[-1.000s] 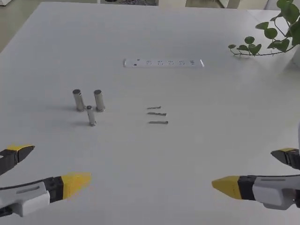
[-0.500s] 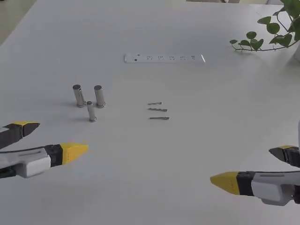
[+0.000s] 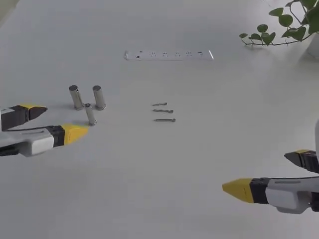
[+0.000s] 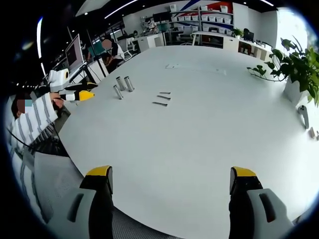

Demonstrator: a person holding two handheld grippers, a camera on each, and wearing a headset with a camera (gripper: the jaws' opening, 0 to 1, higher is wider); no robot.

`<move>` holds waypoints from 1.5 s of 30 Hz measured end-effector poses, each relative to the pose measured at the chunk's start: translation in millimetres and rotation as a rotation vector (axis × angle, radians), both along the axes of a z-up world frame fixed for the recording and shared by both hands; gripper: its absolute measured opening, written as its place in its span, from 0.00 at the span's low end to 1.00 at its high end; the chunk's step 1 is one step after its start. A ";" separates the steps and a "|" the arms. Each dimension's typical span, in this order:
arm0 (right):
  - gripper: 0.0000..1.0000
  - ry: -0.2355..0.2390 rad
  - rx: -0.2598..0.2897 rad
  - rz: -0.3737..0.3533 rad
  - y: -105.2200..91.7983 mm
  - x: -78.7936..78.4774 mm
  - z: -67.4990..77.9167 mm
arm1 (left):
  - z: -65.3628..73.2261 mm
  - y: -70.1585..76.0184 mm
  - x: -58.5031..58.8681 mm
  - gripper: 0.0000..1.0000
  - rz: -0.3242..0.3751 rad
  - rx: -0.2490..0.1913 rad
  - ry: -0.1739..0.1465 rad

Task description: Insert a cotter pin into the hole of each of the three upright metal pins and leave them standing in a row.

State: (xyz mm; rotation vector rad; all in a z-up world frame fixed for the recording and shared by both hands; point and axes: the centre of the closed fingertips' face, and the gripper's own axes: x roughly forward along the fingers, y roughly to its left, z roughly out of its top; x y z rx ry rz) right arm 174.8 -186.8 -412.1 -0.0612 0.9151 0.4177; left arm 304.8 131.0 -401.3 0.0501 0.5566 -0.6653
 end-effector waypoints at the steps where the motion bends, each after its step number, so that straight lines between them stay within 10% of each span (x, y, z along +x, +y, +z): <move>1: 0.96 0.001 -0.002 -0.003 -0.5 0.1 -0.3 | -1.3 -0.8 3.1 0.62 -0.004 0.004 -0.001; 18: 0.96 0.038 -0.018 -0.007 2.7 -1.9 -8.7 | -11.9 -12.7 38.9 0.36 -0.021 -0.007 -0.014; 25: 0.95 0.054 -0.014 -0.024 2.2 -3.3 -15.1 | -27.5 -16.9 51.4 0.26 -0.007 -0.011 0.028; 45: 0.94 0.068 -0.022 -0.016 -0.1 -9.8 -17.8 | -50.9 -24.2 55.2 0.11 -0.021 0.051 0.057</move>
